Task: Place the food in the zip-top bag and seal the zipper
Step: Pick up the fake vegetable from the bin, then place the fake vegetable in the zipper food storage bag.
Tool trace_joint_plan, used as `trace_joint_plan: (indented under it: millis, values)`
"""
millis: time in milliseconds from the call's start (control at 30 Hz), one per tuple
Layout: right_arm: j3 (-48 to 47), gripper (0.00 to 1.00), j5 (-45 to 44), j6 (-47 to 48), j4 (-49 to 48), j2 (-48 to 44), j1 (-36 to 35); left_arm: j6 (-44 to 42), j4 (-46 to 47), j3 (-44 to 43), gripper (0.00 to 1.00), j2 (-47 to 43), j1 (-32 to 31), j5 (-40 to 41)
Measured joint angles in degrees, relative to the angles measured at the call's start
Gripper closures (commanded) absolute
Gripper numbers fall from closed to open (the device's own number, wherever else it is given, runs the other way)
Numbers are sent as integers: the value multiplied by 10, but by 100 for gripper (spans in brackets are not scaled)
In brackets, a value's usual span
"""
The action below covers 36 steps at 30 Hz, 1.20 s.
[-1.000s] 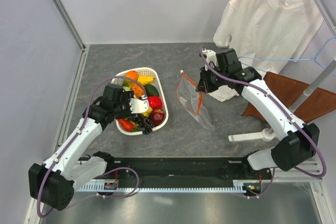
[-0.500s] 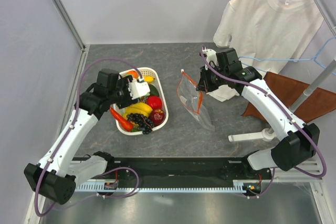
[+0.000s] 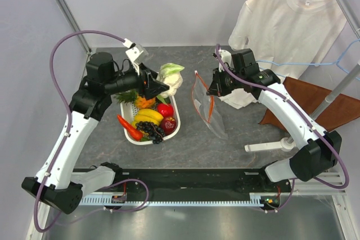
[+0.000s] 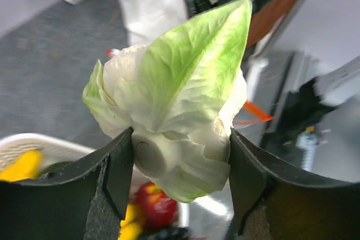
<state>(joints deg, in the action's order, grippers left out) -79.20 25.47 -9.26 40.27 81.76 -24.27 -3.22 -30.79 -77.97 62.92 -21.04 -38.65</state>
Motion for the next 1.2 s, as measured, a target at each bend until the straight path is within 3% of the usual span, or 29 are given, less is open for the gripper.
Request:
trace_joint_plan:
  millis: [133, 267, 600, 733, 1200]
  values:
    - [0, 100, 18, -29, -22, 0, -4, 169, 134, 75, 90, 3, -5, -57]
    - [0, 100, 25, -62, -53, -2, -11, 284, 227, 103, 89, 26, -21, -71]
    - [0, 100, 37, -159, -113, -1, -16, 484, 382, 158, 89, 35, -65, -36]
    - [0, 100, 40, -182, -127, 4, -16, 535, 379, 198, 89, 41, -67, -5]
    - [20, 100, 47, -200, -141, 2, -16, 556, 210, 223, 90, 23, -47, 104]
